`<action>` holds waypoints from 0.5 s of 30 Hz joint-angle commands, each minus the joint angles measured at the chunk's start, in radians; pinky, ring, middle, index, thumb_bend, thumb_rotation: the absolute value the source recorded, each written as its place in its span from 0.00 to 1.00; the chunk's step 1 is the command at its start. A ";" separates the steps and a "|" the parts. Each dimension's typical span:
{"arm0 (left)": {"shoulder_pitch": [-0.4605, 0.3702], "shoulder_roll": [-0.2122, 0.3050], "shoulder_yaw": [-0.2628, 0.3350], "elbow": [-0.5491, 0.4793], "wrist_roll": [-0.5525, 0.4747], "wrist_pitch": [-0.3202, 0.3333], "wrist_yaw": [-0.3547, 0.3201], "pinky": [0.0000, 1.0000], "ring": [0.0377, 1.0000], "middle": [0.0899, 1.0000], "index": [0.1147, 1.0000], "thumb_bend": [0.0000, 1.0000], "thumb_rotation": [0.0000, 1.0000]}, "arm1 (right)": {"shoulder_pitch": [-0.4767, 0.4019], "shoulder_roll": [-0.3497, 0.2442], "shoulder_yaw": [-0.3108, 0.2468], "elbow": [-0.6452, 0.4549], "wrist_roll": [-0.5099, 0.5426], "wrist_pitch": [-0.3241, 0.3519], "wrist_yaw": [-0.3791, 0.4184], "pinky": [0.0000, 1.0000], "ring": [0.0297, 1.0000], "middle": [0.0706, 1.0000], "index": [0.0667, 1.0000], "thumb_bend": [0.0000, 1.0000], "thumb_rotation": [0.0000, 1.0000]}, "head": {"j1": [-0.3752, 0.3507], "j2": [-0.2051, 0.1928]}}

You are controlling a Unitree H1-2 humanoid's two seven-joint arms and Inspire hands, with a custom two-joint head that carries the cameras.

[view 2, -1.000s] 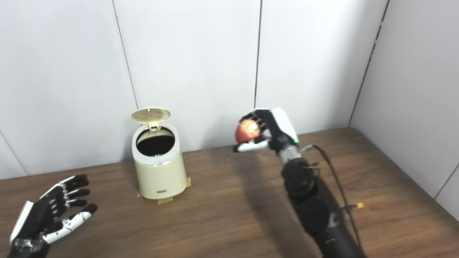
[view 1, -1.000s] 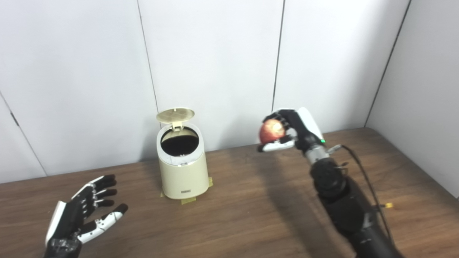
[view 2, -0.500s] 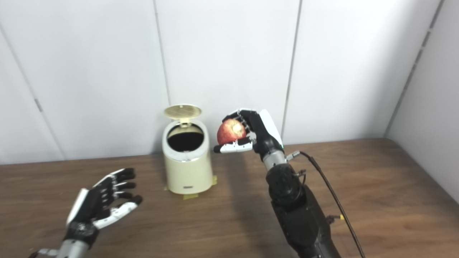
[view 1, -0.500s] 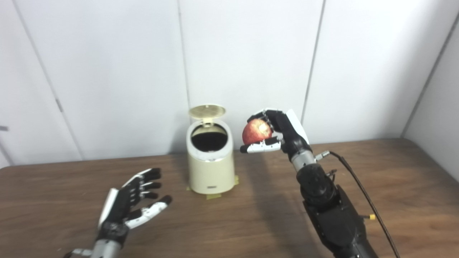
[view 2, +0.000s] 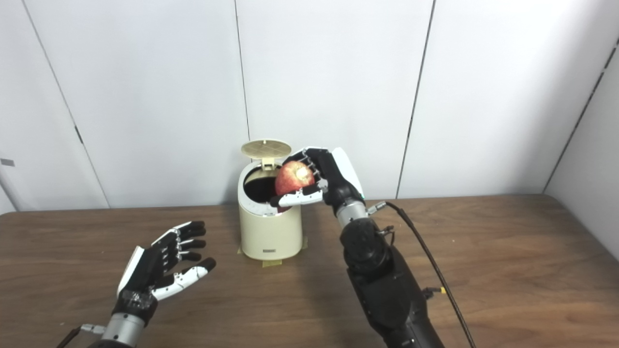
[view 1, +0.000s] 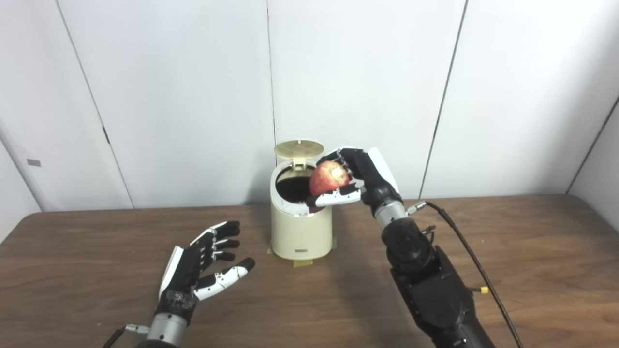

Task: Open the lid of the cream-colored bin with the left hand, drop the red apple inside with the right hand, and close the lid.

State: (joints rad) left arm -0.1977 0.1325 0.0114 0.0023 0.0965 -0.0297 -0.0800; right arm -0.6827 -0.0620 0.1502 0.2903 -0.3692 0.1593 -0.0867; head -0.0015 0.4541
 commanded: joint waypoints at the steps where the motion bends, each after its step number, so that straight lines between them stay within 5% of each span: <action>1: -0.052 -0.004 0.002 -0.011 -0.002 -0.030 0.017 0.68 0.74 0.78 0.77 0.72 0.23 | -0.074 0.007 0.001 -0.008 -0.007 -0.027 -0.012 0.37 0.42 0.44 0.45 0.53 0.00 | 0.006 0.001; 15: -0.054 -0.013 -0.001 -0.020 0.008 -0.024 0.027 0.66 0.74 0.78 0.78 0.71 0.23 | -0.134 0.022 0.024 0.111 -0.003 -0.094 -0.025 0.28 0.33 0.38 0.48 0.52 0.00 | 0.026 0.004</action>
State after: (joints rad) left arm -0.2024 0.1227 0.0108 0.0023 0.1024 -0.0285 -0.0697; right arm -0.7511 -0.0498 0.1642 0.4133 -0.3585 0.1043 -0.1010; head 0.0245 0.4571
